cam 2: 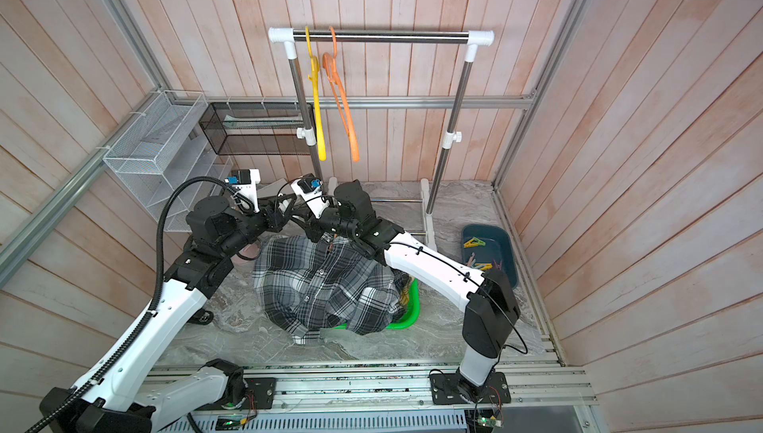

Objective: Remove the clothespins securing long-sleeve shirts to the hanger
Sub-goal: Place the clamp in the storage box.

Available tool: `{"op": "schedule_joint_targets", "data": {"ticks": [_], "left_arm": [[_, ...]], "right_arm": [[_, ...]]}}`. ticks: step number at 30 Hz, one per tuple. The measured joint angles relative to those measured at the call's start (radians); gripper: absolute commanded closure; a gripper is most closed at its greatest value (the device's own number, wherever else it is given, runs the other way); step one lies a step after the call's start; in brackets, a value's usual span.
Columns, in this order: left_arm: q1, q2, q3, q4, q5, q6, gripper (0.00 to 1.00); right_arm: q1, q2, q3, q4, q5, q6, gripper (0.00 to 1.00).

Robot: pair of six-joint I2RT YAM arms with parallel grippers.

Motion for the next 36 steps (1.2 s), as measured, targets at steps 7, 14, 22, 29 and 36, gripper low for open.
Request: {"op": "schedule_joint_targets", "data": {"ticks": [7,14,22,29,36], "left_arm": [[0.091,-0.028,-0.023,0.041,0.014,-0.032,0.03],[0.153,-0.161,-0.115,0.143,0.030,-0.038,0.00],[0.166,-0.202,-0.143,0.197,0.031,-0.019,0.00],[0.167,-0.198,-0.161,0.198,0.035,-0.016,0.00],[0.167,-0.201,-0.161,0.197,0.039,-0.008,0.00]], "right_arm": [[0.000,-0.062,-0.146,0.006,0.028,0.009,1.00],[-0.058,-0.303,-0.377,-0.031,0.117,0.080,1.00],[-0.394,-0.640,-0.607,-0.138,0.209,0.229,1.00],[-0.814,-0.708,-0.779,-0.211,0.198,0.347,1.00],[-1.103,-0.740,-0.964,-0.134,0.184,0.457,1.00]]}}
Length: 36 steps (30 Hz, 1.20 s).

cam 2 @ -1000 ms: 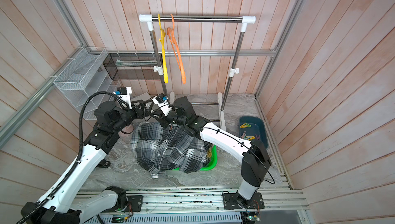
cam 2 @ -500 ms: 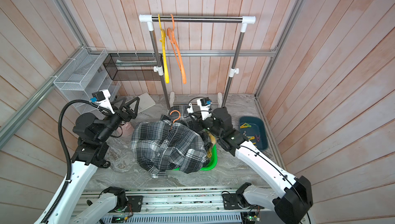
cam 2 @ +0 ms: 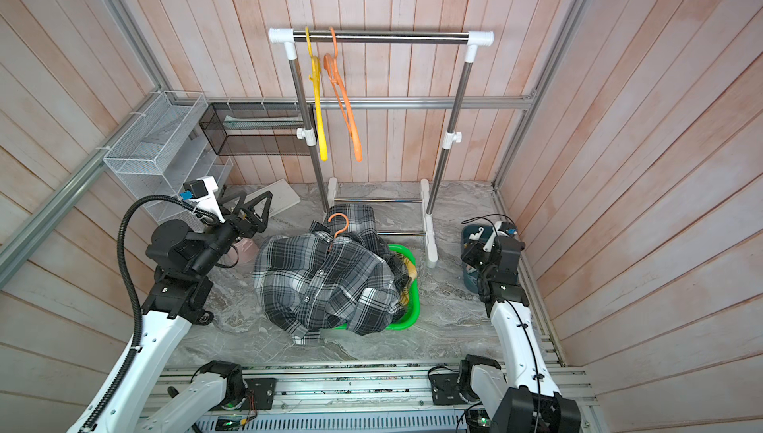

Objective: Remove the clothespins securing long-sleeve shirts to the hanger
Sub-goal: Place the clamp in the storage box.

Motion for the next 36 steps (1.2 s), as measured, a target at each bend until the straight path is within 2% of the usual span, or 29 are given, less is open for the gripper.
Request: {"op": "schedule_joint_targets", "data": {"ticks": [3,6,9,14,18,21,24,29,32,36], "left_arm": [[0.001,-0.002,-0.001,-0.002,0.003,0.002,0.00],[0.001,-0.006,-0.005,-0.009,0.005,0.007,0.00],[0.002,-0.007,-0.006,-0.018,0.010,0.007,0.00],[0.005,-0.007,-0.006,-0.026,0.017,0.007,0.00],[0.005,-0.007,-0.009,-0.026,0.018,0.007,0.00],[0.005,-0.007,-0.022,-0.026,0.018,0.006,0.00],[0.005,-0.007,-0.029,-0.026,0.018,0.005,0.00],[0.005,-0.007,-0.030,-0.026,0.018,-0.002,0.00],[0.005,-0.007,-0.030,-0.026,0.018,-0.002,0.00],[0.005,-0.008,-0.030,-0.031,0.018,-0.002,0.00]], "right_arm": [[-0.056,0.009,-0.071,0.053,0.014,0.032,1.00],[-0.097,0.053,-0.108,0.095,0.021,0.056,0.75],[-0.116,0.110,-0.110,0.136,0.023,0.073,0.59],[-0.120,0.127,-0.095,0.175,0.006,0.071,0.55],[-0.096,0.109,-0.042,0.209,-0.080,0.069,0.55],[0.021,0.075,-0.003,0.252,-0.171,0.067,0.55],[0.196,0.074,0.057,0.285,-0.270,0.062,0.55],[0.471,0.169,0.191,0.328,-0.453,0.040,0.55],[0.565,0.249,0.248,0.336,-0.523,0.014,0.55],[0.600,0.348,0.300,0.336,-0.586,-0.007,0.57]]}}
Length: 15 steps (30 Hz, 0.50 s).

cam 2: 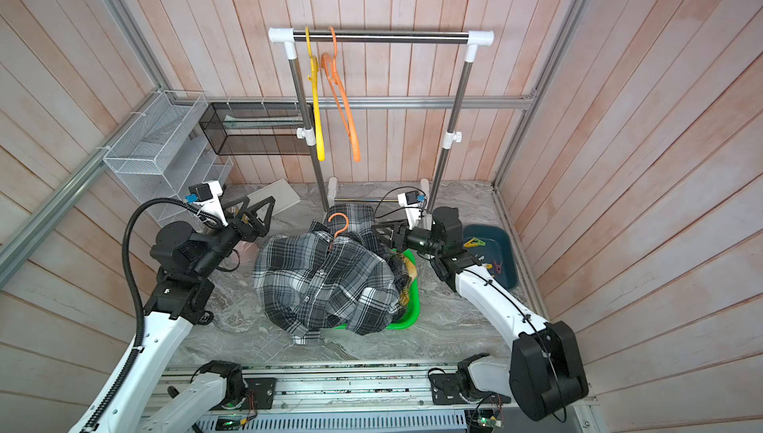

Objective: Remove the clothespins securing long-sleeve shirts to the hanger
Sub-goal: Place the clamp in the storage box, then remove the long-sleeve shirt from the hanger.

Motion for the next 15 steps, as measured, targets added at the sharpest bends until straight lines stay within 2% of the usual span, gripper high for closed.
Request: {"op": "schedule_joint_targets", "data": {"ticks": [15], "left_arm": [[0.004,-0.017,0.000,-0.029,0.000,-0.003,0.00]], "right_arm": [[0.029,0.293,0.204,0.016,-0.114,-0.042,0.61]]}}
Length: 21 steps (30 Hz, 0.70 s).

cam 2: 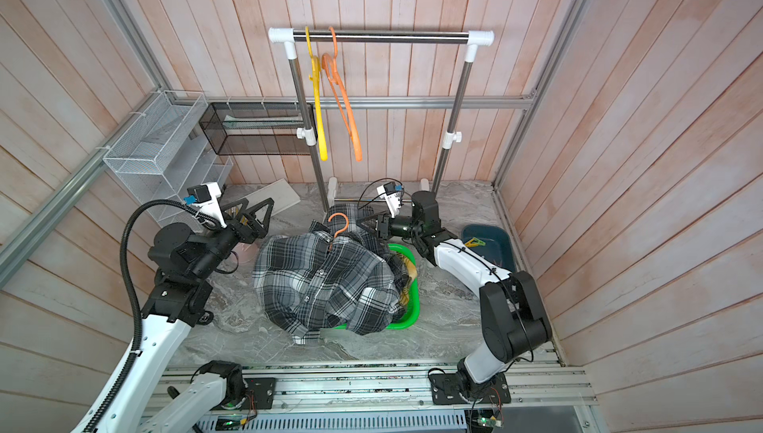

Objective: Remove the clothespins securing long-sleeve shirts to the hanger
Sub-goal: Remove the long-sleeve shirt from the hanger.

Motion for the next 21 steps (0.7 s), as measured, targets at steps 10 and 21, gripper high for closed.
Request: {"op": "schedule_joint_targets", "data": {"ticks": [10,21], "left_arm": [[0.002,0.000,0.000,-0.016,0.000,-0.003,0.00],[0.002,0.000,0.000,-0.016,0.000,-0.003,0.00]], "right_arm": [[0.047,0.104,0.109,0.010,-0.050,-0.009,0.63],[0.094,0.185,0.158,0.052,-0.097,0.021,0.89]]}}
